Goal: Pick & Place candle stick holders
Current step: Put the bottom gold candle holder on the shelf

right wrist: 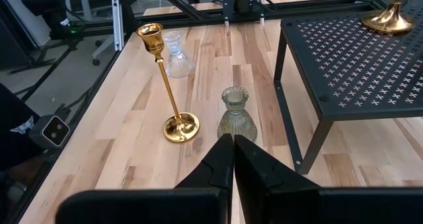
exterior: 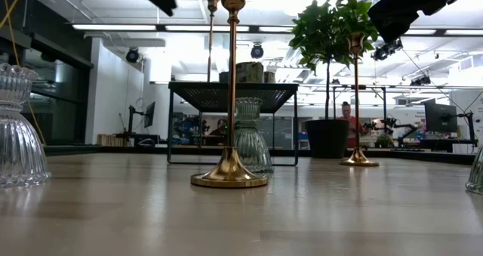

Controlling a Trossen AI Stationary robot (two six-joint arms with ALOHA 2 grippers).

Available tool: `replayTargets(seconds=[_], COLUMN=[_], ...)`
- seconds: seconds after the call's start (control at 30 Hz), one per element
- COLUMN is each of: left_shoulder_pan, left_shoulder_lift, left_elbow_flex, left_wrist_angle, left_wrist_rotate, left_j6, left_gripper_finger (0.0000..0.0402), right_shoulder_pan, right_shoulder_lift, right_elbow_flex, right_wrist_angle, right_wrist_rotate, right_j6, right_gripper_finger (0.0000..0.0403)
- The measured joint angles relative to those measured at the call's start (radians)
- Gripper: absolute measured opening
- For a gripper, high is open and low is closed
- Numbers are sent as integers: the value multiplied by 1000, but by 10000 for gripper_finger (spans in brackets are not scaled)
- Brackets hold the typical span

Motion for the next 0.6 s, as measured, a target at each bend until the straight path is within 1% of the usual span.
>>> replayTargets(seconds=[0.13,0.27,0.4,0.53,0.6], left_shoulder_pan=[-107,-219,-303,-352,-373], left_shoulder_lift=[-113,-214,-266,-264,-252], left_elbow_flex=[-155,-338,-513,-660,-734], left_wrist_angle=[47,191,426,657,797], left_wrist_rotate=[4,57,102,165,211], left_j6=[-1,74,86,89,114], left_gripper_finger=[225,225,225,225,225], right_shoulder_pan=[0,0,0,0,0], right_shoulder_lift=[0,0,0,0,0], right_elbow_flex=[0,0,0,0,0], right_wrist_angle=[0,0,0,0,0], right_wrist_rotate=[0,0,0,0,0], right_j6=[0,0,0,0,0], right_gripper_finger=[4,4,4,4,4])
